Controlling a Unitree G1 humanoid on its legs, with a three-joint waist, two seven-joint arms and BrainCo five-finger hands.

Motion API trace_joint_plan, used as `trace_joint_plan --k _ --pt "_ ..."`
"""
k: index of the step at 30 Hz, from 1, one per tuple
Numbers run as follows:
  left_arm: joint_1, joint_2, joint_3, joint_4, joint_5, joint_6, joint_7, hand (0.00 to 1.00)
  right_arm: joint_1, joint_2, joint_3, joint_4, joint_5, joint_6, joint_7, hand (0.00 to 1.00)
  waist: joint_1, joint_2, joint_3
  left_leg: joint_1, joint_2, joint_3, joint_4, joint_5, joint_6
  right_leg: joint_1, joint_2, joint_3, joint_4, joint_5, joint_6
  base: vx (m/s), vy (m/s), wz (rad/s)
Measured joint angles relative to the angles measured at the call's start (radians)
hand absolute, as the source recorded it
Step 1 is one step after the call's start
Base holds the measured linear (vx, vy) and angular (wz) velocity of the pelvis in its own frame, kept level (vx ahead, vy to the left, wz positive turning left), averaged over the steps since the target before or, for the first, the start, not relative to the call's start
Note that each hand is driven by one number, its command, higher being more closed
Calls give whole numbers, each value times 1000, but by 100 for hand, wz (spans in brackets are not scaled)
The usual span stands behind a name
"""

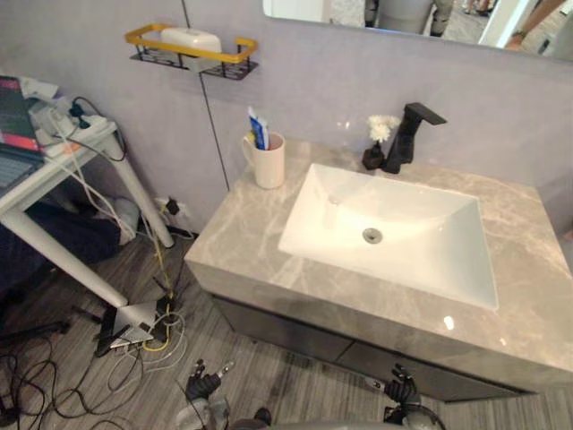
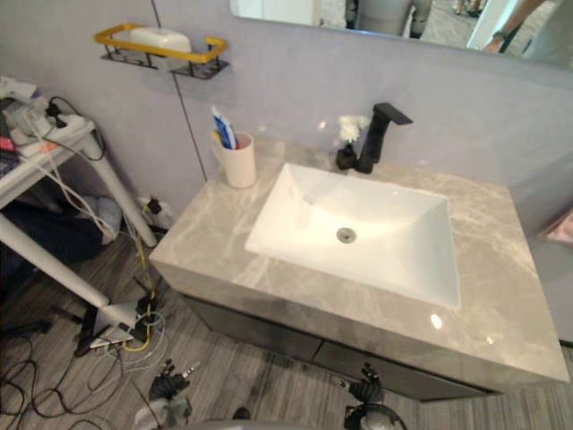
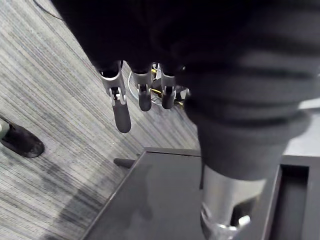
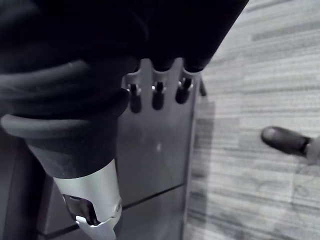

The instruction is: Organize washtable

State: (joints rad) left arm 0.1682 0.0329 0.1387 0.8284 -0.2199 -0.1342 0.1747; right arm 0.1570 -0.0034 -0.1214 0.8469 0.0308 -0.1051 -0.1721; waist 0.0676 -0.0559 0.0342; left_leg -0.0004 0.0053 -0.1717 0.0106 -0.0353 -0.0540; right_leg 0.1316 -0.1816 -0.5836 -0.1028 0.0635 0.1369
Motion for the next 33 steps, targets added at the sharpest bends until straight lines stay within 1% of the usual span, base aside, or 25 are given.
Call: trace_joint_plan --k 5,7,9,13,16,23,27,30,32,33 --pt "-16 12 -27 65 51 10 -1 0 -12 7 0 26 0 -2 0 0 -4 -2 6 12 1 35 -13 0 0 -15 2 39 0 2 0 11 26 -21" --pt "-25 18 -31 85 76 14 -2 0 -26 8 0 53 0 -1 0 0 -15 -3 20 15 3 40 -13 -1 0 -15 3 44 0 3 -1 19 14 -9" --pt "-30 24 -46 89 78 16 -1 0 -35 12 0 70 0 -2 0 0 -27 -4 27 17 5 45 -14 -1 0 -16 5 59 0 4 -1 8 11 -11" --pt "-32 31 -59 120 87 17 -1 0 -42 16 2 81 0 -1 0 0 -28 0 38 48 13 94 -35 -2 1 -30 8 104 0 8 -3 1 22 -33" --pt "-33 31 -59 121 93 18 -1 0 -45 16 4 81 0 -1 1 0 -30 2 44 47 13 108 -39 -3 2 -40 8 127 0 13 -3 6 22 -28" --pt "-34 34 -64 127 97 17 -1 0 -55 15 22 119 -2 0 4 0 -35 -5 54 51 11 139 -39 -10 10 -52 5 155 0 19 -2 7 20 -12" --pt "-35 39 -68 127 97 15 -2 0 -71 13 57 121 -12 4 25 0 -31 -5 57 48 11 164 -35 -18 12 -72 5 191 3 26 -3 -4 13 -25" --pt "-36 42 -70 127 97 14 -5 0 -80 12 87 121 -35 6 41 0 -31 -6 59 32 7 175 -1 -40 18 -85 1 202 4 27 -3 -6 11 -12" --pt "-41 41 -71 124 101 14 -19 0 -88 6 93 121 -41 8 44 0 -31 -2 67 -6 3 158 54 -67 22 -103 -10 193 46 5 2 -9 27 24" --pt "-50 40 -93 124 105 15 -20 0 -95 -3 92 120 -41 14 45 0 -41 6 80 -47 -3 128 92 -74 25 -142 -25 203 138 -44 -4 -13 63 82"
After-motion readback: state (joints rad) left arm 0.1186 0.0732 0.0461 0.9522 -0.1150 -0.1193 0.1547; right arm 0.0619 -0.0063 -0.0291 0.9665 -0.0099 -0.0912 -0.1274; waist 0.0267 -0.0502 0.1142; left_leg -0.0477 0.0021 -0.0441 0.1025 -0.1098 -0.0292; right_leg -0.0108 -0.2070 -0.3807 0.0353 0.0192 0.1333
